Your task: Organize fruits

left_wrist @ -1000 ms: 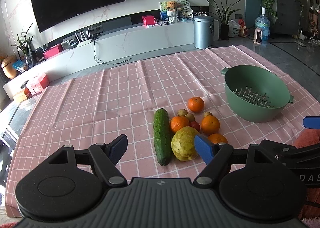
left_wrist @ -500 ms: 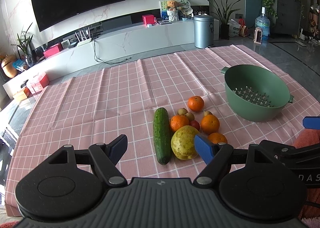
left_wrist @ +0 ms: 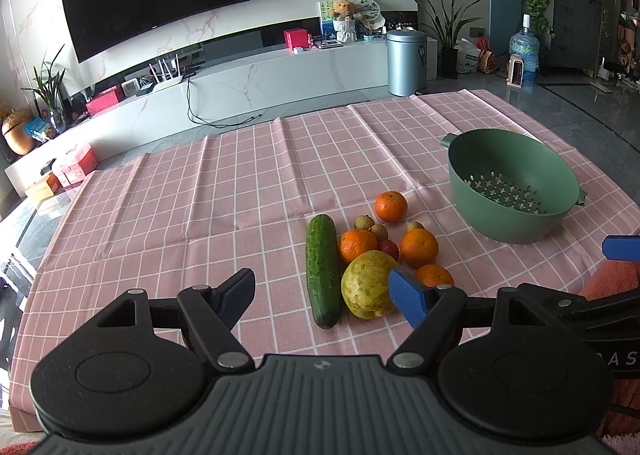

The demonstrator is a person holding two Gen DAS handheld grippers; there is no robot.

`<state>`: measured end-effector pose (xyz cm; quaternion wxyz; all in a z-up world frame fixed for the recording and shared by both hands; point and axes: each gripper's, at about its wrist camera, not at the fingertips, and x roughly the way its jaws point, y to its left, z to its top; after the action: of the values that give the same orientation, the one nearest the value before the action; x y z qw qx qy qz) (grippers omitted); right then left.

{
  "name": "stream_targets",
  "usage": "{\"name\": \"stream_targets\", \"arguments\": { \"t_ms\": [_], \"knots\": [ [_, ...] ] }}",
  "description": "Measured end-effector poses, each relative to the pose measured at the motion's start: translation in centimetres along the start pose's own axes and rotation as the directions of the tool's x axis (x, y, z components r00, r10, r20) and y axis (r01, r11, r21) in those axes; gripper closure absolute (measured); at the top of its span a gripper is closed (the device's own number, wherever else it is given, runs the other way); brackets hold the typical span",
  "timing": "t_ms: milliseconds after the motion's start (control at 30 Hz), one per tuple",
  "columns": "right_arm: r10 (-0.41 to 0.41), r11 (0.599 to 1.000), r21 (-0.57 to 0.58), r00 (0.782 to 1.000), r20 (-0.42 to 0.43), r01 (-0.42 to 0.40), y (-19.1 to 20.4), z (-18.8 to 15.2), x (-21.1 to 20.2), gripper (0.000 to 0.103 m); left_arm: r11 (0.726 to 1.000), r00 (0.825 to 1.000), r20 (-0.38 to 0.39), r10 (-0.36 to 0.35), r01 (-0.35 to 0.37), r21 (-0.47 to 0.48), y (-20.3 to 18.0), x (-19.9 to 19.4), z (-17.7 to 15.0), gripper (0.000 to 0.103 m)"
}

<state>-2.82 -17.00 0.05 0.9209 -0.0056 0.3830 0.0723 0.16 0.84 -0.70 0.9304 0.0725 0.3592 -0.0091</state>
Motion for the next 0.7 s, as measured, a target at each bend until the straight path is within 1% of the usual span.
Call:
{"name": "stream_targets", "arguments": {
  "t_ms": [700],
  "knots": [
    [0.006,1.000,0.002,1.000,-0.022,-0.005,0.06,-0.04,0.51,0.004,1.000,1.000,-0.001,-0.002,0.002,0.000,-0.03,-0.01,-0.08,0.013]
  ]
}}
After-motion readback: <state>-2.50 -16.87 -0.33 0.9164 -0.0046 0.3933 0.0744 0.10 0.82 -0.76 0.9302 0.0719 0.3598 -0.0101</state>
